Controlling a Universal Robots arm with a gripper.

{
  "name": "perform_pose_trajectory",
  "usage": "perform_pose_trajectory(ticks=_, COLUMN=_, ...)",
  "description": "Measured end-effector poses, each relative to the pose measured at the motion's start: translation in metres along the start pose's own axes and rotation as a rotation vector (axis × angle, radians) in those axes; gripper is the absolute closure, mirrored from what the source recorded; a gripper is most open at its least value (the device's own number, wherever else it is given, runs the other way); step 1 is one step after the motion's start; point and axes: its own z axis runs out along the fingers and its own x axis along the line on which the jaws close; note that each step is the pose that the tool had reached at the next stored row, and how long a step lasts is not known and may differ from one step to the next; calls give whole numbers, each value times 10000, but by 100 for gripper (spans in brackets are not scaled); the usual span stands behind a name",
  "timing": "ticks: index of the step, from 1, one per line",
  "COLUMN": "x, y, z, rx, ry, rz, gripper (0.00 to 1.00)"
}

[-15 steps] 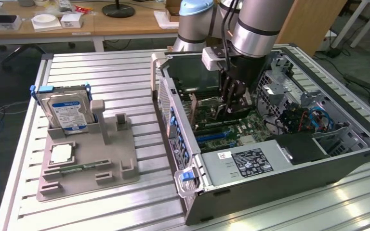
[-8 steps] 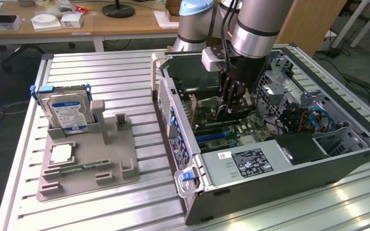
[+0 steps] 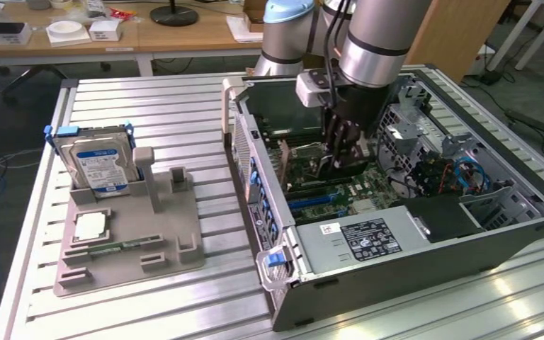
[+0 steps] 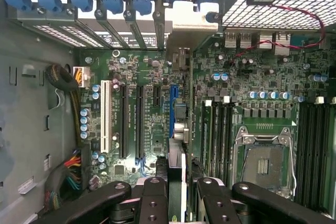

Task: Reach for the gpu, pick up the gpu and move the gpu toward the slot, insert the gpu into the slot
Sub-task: 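Insert the gpu into the slot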

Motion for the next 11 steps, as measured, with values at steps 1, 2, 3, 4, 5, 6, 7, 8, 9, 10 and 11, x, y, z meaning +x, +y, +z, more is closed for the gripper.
perform_pose_trajectory(ticks=1, x=0, y=0, z=6, rx=0, ry=0, rz=0, gripper=74)
perform_pose_trajectory(ticks=2, x=0, y=0, z=12, rx=0, ry=0, rz=-1, gripper=74)
perform_pose_trajectory(ticks=3, x=0, y=1, z=18, rx=0, ry=0, rz=0, gripper=74)
perform_pose_trajectory(ticks=4, x=0, y=1, z=22, rx=-1, ry=0, rz=0, gripper=74)
perform_pose_trajectory(ticks=5, x=0, y=2, z=26, rx=0, ry=1, rz=0, gripper=74)
perform_pose_trajectory(ticks=6, x=0, y=3, z=30, rx=-1, ry=1, rz=0, gripper=74)
perform_pose_trajectory(ticks=7, x=1, y=5, z=36, rx=0, ry=0, rz=1, gripper=74)
perform_pose_trajectory(ticks=8, x=1, y=6, z=39, rx=-1, ry=1, rz=0, gripper=74)
perform_pose_trajectory(ticks=9, x=1, y=7, z=42, rx=-1, ry=2, rz=0, gripper=74)
perform_pose_trajectory(ticks=10, x=1, y=8, z=46, rx=0, ry=1, rz=-1, gripper=74)
perform_pose_trajectory(ticks=11, x=1, y=9, z=50, rx=0, ry=0, rz=0, gripper=74)
